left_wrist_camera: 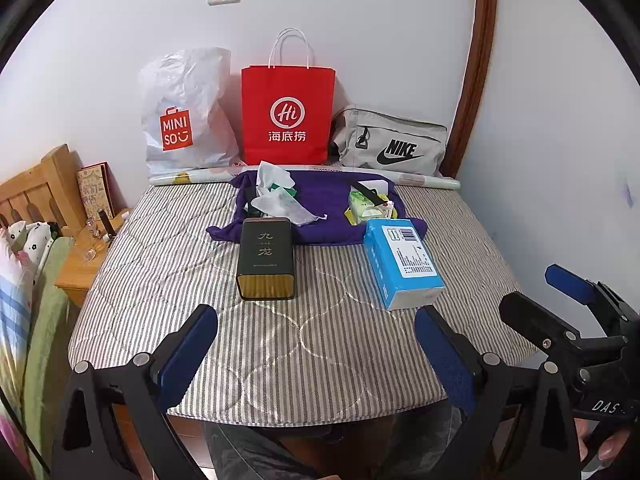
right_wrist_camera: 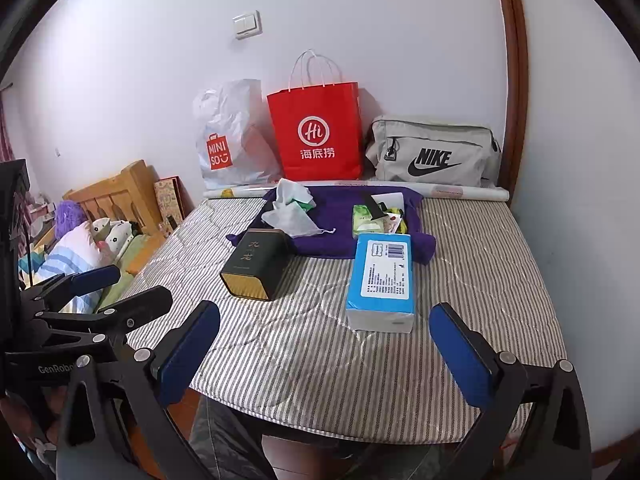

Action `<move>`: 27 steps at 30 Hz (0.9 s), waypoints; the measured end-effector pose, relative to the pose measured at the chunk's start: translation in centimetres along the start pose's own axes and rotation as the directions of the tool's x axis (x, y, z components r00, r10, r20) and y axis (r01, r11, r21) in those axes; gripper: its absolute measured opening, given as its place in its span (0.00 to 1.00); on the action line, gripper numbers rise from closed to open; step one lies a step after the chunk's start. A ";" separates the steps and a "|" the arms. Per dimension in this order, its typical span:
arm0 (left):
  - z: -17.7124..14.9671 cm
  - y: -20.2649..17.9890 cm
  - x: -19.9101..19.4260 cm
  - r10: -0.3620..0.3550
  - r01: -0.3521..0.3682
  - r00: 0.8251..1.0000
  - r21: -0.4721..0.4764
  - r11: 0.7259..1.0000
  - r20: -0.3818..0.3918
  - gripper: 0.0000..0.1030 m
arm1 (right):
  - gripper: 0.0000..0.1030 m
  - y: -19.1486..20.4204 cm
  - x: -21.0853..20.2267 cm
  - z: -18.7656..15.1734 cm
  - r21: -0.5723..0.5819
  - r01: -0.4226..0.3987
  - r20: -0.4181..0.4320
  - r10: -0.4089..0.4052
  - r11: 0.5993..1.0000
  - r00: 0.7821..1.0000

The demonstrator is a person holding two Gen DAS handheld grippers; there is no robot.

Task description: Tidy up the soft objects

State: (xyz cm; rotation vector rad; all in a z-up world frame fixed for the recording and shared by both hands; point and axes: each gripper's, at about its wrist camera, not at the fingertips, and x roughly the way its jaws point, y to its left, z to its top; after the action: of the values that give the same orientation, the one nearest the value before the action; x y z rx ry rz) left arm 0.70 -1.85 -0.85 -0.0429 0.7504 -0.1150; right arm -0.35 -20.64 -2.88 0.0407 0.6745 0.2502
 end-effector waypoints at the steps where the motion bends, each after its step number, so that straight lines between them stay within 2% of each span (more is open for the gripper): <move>1: 0.0 0.0 -0.1 0.000 0.000 1.000 0.000 1.000 0.001 0.97 | 1.00 0.1 0.0 0.0 -0.001 0.000 0.000 0.000 1.000 1.000; 27: 0.4 0.3 -0.7 0.000 0.000 1.000 0.003 1.000 0.003 0.97 | 1.00 0.5 -0.1 -0.1 -0.017 0.005 0.001 -0.005 1.000 1.000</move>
State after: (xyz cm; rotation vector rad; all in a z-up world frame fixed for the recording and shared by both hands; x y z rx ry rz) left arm 0.54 -1.49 -0.12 -0.0401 0.7470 -0.1156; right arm -0.60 -20.23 -2.87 0.0228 0.6713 0.2511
